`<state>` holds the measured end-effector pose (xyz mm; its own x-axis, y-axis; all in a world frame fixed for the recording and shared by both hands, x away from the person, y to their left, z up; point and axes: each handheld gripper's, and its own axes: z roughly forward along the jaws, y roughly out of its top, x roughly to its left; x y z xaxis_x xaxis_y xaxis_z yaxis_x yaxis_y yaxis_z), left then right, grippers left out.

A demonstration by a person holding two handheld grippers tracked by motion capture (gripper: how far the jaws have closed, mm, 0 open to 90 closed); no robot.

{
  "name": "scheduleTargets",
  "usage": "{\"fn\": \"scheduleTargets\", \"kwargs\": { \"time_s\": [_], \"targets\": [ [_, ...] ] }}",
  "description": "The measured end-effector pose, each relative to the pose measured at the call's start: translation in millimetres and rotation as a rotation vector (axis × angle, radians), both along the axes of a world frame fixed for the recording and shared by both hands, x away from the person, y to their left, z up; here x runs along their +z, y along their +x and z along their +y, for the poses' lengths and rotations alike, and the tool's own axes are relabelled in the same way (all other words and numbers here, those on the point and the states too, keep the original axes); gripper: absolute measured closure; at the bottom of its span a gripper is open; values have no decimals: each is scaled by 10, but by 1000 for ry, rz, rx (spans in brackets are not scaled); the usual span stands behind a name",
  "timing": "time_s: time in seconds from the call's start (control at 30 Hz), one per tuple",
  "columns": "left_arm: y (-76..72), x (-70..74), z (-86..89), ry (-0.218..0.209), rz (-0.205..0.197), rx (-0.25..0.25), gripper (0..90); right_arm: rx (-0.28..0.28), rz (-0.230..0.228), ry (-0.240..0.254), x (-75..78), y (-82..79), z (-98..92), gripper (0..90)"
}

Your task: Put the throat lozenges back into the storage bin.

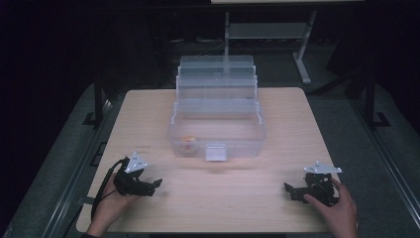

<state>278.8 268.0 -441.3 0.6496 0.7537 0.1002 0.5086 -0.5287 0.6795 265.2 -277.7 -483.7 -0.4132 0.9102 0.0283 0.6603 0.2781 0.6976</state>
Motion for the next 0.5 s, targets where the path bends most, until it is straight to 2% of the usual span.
{"fn": "scheduleTargets", "kwargs": {
  "time_s": [0.23,0.5],
  "targets": [
    [-63,-136,30,3,13,1,115,0,0,0,0,0,0,0],
    [-105,-222,77,-4,16,14,112,0,0,0,0,0,0,0]
  ]
}}
